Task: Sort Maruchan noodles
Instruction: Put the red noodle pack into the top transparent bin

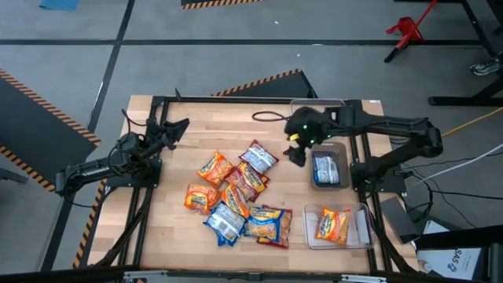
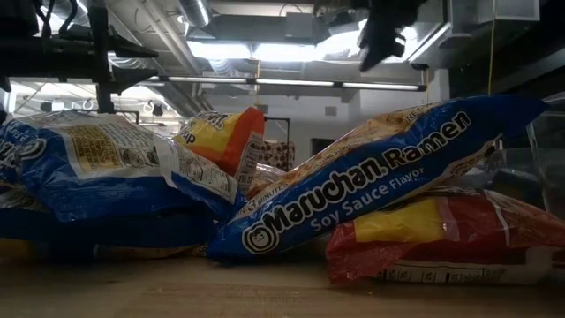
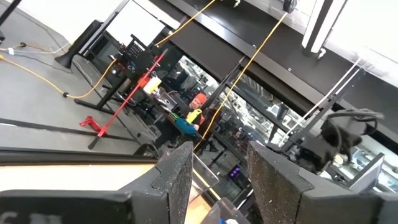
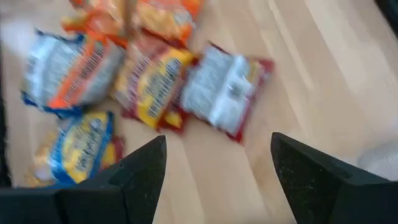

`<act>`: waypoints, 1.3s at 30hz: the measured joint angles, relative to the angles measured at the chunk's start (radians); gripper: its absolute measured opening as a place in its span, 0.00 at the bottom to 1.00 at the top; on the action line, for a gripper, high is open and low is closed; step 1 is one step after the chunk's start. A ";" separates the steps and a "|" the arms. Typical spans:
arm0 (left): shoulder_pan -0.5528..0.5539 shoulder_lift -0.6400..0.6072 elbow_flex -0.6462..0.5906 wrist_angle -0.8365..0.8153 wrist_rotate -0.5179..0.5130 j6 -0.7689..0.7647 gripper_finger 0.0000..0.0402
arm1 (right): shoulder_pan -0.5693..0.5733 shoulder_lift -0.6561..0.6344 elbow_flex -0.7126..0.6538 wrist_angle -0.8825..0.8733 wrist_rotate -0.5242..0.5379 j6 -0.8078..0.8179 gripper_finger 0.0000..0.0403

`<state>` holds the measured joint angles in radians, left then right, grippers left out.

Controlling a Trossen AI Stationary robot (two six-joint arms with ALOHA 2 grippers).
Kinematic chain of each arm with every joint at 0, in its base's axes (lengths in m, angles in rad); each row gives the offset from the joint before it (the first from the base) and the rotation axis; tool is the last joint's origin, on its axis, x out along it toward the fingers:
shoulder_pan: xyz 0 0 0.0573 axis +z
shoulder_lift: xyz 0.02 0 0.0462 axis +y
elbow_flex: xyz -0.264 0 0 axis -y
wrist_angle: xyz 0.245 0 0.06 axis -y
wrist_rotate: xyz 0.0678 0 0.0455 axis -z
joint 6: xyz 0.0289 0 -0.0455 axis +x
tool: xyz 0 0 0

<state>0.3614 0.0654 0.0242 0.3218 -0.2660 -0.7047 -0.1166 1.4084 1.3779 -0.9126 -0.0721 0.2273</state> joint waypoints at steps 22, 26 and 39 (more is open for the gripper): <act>0.000 0.000 0.000 0.000 0.064 0.007 0.37 | 0.162 0.440 -0.001 0.304 0.094 0.276 0.68; 0.000 0.000 0.000 -0.004 0.101 0.008 0.37 | 0.162 0.492 -0.001 0.363 0.054 0.335 0.68; 0.000 0.000 0.000 -0.052 0.182 0.008 0.37 | 0.161 0.611 0.002 0.529 0.063 0.382 0.68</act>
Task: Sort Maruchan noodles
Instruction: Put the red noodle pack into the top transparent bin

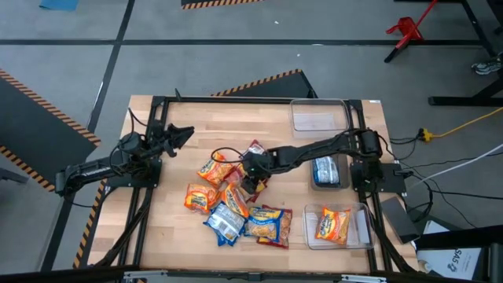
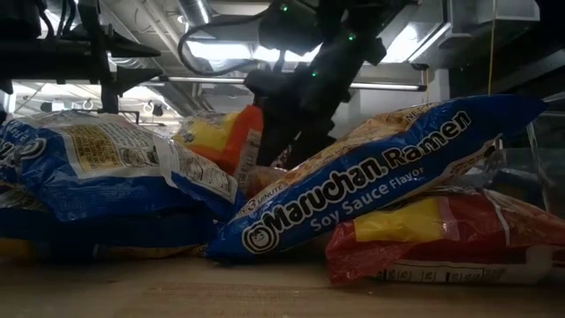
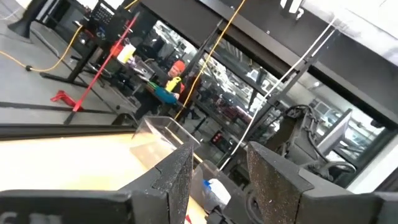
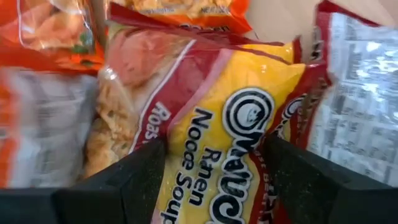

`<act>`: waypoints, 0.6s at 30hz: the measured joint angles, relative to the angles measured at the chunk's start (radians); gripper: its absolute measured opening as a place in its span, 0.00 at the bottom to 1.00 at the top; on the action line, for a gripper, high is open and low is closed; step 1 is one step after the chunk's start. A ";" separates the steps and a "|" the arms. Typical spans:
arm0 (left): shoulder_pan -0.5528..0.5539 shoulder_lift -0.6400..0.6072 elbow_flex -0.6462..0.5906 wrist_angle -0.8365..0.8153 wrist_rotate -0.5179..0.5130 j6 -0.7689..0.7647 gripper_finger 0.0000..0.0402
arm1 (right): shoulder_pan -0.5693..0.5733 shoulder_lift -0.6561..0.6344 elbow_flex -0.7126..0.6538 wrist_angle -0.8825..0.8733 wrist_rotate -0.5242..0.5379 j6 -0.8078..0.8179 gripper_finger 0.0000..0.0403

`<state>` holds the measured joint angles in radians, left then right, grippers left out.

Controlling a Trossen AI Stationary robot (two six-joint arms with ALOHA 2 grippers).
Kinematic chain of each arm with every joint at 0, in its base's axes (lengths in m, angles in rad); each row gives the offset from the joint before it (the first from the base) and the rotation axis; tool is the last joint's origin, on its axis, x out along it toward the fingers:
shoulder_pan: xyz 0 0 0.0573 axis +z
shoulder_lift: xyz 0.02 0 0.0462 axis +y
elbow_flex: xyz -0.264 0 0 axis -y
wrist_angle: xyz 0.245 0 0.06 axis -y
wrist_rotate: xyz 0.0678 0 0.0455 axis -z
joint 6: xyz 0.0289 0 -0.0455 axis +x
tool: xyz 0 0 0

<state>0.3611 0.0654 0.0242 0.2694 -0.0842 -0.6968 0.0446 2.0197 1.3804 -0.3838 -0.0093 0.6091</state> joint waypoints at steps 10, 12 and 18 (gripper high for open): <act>0.000 0.000 0.000 -0.001 0.001 0.000 0.37 | -0.008 0.016 0.002 0.003 -0.028 0.022 0.41; 0.000 0.000 0.000 0.000 0.001 0.000 0.37 | -0.009 0.016 0.001 0.000 -0.036 0.038 0.29; 0.000 0.000 0.000 0.000 0.000 0.000 0.37 | -0.008 0.007 0.007 -0.007 -0.047 0.044 0.02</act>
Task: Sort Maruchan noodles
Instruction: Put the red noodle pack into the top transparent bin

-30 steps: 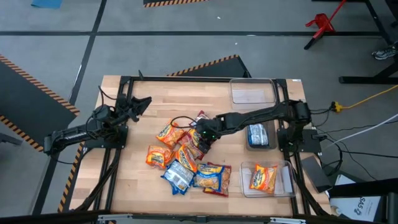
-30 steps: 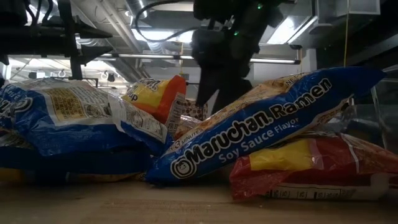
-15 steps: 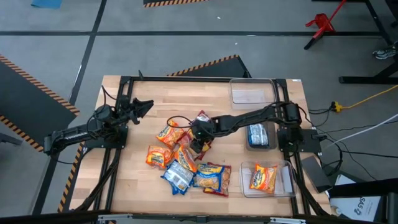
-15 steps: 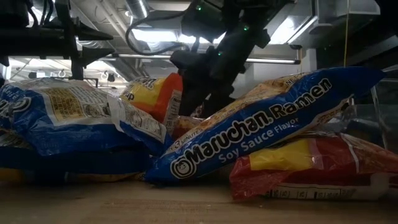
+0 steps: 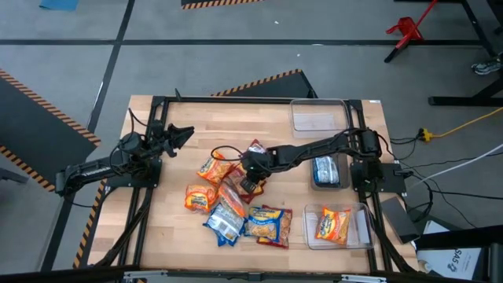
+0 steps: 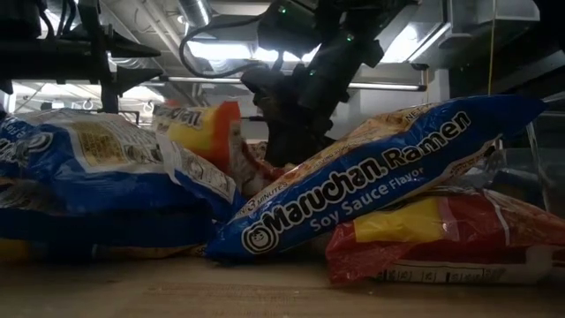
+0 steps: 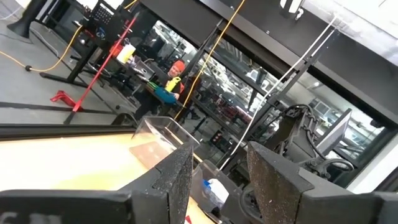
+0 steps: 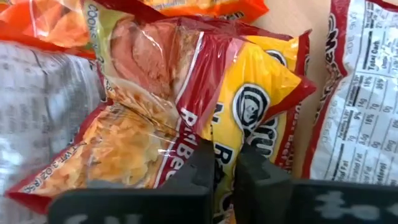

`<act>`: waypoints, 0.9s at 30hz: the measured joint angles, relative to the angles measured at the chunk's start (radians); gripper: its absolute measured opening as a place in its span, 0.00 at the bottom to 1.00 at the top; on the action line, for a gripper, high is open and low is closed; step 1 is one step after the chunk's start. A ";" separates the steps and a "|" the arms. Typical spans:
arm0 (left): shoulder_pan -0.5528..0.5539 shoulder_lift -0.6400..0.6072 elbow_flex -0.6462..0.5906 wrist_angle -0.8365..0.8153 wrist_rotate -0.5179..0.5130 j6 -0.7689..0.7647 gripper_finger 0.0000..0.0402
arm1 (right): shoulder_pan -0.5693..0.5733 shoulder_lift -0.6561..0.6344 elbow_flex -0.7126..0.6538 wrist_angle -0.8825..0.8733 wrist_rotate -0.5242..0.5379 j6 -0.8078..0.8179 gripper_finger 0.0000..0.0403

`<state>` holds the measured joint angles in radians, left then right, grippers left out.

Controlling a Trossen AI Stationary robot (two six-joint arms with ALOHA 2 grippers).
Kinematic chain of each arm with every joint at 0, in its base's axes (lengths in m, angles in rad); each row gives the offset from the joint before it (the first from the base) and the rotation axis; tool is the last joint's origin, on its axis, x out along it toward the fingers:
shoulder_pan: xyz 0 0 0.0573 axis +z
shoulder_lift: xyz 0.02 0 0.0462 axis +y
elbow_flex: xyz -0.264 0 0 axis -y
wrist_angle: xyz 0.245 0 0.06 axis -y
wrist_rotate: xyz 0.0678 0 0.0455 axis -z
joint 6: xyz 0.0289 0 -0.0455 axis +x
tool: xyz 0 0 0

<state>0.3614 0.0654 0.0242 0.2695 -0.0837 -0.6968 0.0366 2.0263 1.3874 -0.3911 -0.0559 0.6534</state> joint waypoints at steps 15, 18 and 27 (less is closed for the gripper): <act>0.000 0.000 0.000 0.001 0.000 -0.001 0.37 | -0.093 -0.020 0.383 -0.525 -0.008 -0.079 0.00; 0.000 0.000 0.000 0.001 0.000 -0.001 0.37 | -0.139 -0.064 0.398 -0.590 -0.008 -0.105 0.00; 0.000 0.000 0.000 0.001 -0.004 0.000 0.37 | -0.338 -0.244 0.400 -0.835 0.108 -0.166 0.00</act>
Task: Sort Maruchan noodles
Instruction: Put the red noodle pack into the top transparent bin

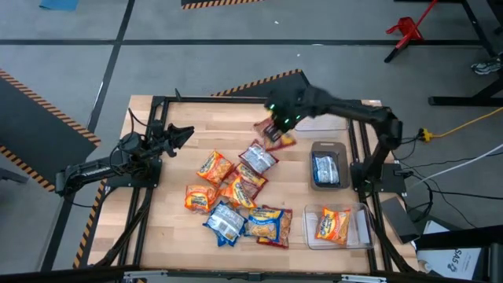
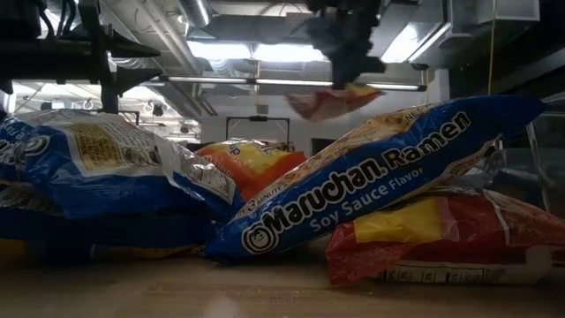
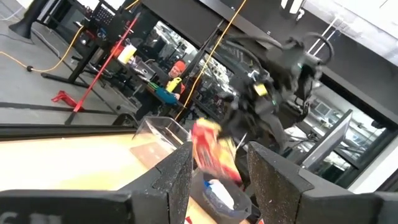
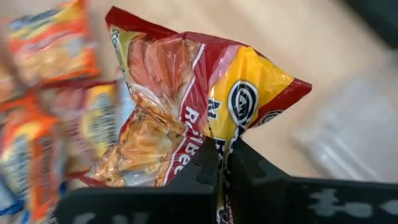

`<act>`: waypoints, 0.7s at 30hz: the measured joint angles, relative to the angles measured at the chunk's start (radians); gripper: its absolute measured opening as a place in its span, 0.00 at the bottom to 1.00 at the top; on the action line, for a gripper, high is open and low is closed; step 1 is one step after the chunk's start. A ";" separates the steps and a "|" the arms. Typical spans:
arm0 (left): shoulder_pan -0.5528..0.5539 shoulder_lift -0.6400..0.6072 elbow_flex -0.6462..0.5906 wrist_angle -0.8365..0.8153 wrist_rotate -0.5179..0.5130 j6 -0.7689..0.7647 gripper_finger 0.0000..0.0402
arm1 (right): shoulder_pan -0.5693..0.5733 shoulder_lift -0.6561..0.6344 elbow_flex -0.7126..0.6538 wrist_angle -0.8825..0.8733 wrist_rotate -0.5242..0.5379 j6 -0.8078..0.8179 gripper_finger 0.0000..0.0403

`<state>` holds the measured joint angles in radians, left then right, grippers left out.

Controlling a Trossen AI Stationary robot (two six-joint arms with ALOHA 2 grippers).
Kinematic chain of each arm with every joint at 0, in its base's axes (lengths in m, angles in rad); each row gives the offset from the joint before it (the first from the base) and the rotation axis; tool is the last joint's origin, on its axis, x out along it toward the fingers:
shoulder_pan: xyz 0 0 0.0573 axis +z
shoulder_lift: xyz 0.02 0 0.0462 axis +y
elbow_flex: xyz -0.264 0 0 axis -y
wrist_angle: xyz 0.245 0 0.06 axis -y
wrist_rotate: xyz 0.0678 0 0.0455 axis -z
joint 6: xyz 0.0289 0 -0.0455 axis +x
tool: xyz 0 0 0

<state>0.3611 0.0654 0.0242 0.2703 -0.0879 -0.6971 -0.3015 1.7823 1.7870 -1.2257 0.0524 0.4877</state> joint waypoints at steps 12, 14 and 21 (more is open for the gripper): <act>0.000 0.000 0.000 0.000 -0.052 0.000 0.37 | -0.342 -0.222 -0.188 -0.061 0.069 -0.083 0.00; 0.000 0.000 0.000 0.000 -0.052 0.000 0.37 | -0.393 -0.262 -0.276 -0.022 0.056 -0.091 0.00; 0.000 0.000 0.000 -0.001 -0.110 0.000 0.37 | -0.529 -0.354 -0.552 0.119 -0.005 -0.107 0.00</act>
<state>0.3612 0.0654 0.0242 0.2696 -0.1980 -0.6971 -0.8307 1.4285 1.2348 -1.1065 0.0470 0.3804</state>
